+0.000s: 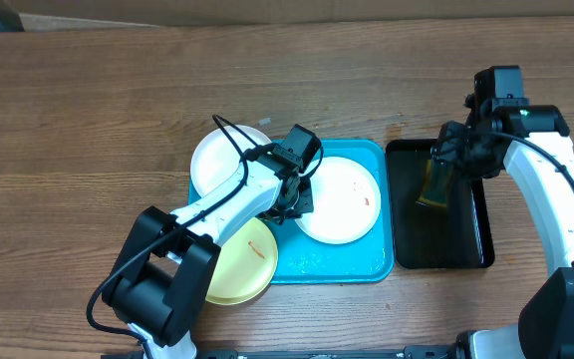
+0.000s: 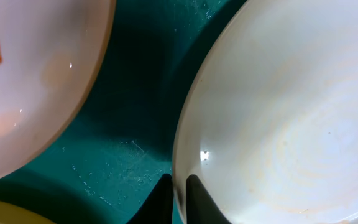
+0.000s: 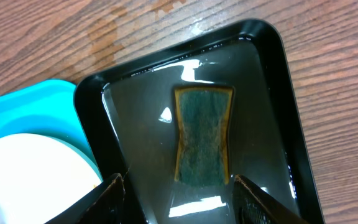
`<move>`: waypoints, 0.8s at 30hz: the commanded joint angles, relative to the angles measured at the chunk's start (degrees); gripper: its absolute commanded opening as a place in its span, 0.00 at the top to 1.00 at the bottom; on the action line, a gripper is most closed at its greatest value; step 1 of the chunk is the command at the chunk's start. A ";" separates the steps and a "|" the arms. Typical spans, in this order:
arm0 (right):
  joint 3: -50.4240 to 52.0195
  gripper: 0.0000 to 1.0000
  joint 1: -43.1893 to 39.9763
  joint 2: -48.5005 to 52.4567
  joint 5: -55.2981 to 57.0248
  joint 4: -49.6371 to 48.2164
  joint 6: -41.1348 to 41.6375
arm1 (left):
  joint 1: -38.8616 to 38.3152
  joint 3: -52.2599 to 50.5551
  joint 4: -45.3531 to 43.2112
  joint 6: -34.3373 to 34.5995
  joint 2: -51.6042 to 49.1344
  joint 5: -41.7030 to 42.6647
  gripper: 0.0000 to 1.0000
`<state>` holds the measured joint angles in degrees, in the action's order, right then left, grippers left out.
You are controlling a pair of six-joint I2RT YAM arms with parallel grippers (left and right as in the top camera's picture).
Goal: Clean dirty plates on tray and stack at the side
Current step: 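Lower the right gripper onto the green sponge in the water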
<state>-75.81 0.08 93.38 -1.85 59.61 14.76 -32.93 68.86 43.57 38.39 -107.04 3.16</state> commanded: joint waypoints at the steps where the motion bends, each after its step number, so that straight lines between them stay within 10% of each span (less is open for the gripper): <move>1: -0.61 0.43 -0.15 0.28 0.96 0.31 0.04 | -0.02 -0.22 -0.46 -2.51 -0.94 -0.83 0.80; 24: 7.87 0.43 -0.15 0.39 2.25 -4.26 1.73 | 0.33 1.60 1.40 -2.93 -0.90 -0.83 0.89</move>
<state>-70.00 0.08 93.54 -0.38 56.31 15.68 -32.91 69.04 44.77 36.42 -107.04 2.94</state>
